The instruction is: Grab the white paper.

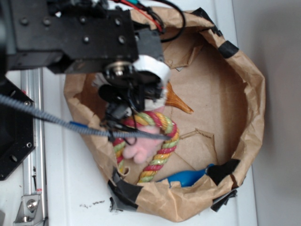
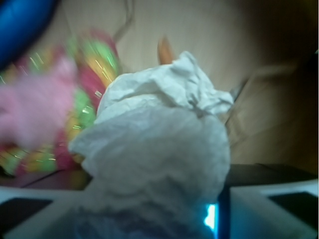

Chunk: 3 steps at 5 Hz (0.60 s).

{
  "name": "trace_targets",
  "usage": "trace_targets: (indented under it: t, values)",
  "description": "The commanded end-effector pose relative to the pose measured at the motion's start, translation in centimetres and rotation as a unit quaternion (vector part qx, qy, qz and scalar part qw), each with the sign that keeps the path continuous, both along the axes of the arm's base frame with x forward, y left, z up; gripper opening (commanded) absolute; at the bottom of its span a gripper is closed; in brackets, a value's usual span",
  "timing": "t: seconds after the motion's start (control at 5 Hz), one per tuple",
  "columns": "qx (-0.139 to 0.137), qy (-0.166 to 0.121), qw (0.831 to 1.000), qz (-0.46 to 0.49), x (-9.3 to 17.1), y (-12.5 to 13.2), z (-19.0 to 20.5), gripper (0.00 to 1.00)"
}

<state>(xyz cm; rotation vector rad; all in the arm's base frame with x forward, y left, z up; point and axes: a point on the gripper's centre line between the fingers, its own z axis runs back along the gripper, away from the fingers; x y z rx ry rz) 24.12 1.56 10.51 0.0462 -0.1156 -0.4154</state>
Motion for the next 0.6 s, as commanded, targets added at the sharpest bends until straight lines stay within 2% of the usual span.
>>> trace_targets:
  t: [0.0, 0.4]
  values:
    - [0.006, -0.031, 0.999, 0.032, 3.20, -2.42, 2.72, 0.00]
    - [-0.018, -0.007, 0.995, 0.094, 3.72, -2.05, 1.88, 0.00]
